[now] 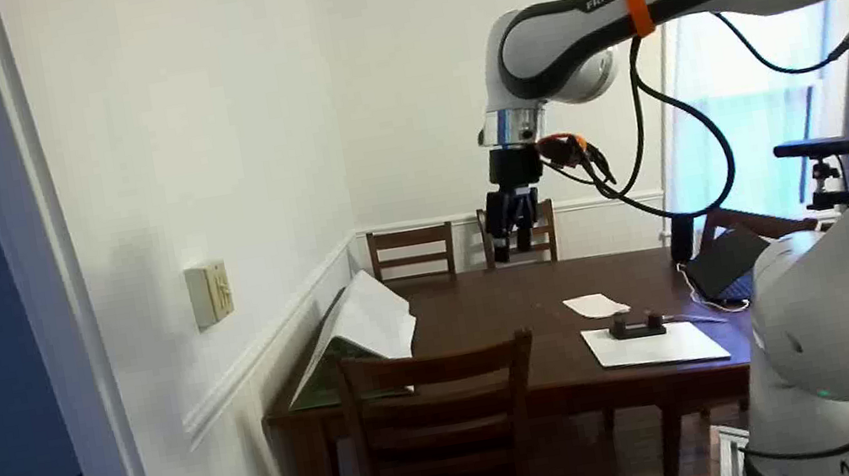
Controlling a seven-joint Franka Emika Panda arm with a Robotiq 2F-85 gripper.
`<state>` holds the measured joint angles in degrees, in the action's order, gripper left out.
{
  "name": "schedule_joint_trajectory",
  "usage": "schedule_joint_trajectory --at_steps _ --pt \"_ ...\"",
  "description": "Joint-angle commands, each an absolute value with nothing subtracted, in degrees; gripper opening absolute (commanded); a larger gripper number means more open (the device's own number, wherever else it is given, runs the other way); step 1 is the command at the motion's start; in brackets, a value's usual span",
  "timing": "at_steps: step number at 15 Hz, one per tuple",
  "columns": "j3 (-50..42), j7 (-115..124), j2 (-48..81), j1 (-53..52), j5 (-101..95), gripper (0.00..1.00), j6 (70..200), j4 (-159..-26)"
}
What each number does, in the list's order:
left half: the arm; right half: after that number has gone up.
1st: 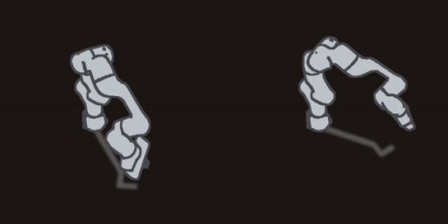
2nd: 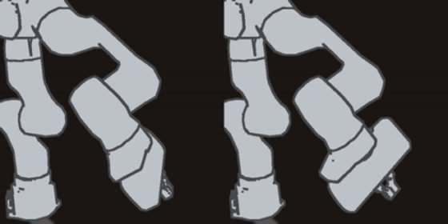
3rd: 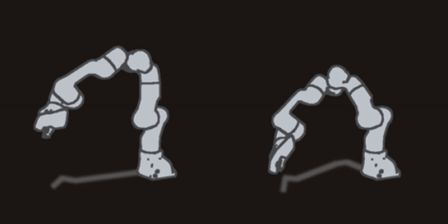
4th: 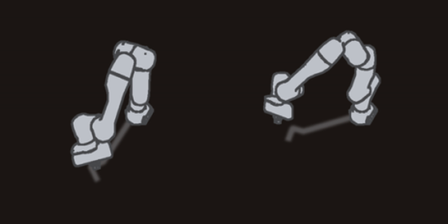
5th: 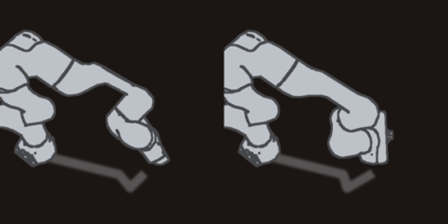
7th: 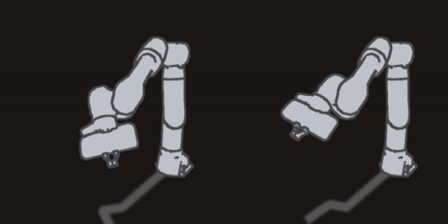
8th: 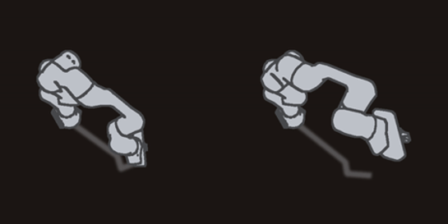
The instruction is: Pull the chair on the left backwards away from the table
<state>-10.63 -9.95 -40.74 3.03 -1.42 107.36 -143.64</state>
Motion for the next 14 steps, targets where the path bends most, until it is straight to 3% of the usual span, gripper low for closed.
schedule_joint_trajectory --at_steps 1,9,14 --pt "-10.1 -10.3 -40.6 3.7 -1.0 1.0 107.3 -143.5" --pt "-9.5 -10.0 -40.3 3.2 -0.9 1.0 108.4 -144.1" --pt "-3.7 -8.3 -36.4 3.9 -8.7 1.0 126.5 -148.5"
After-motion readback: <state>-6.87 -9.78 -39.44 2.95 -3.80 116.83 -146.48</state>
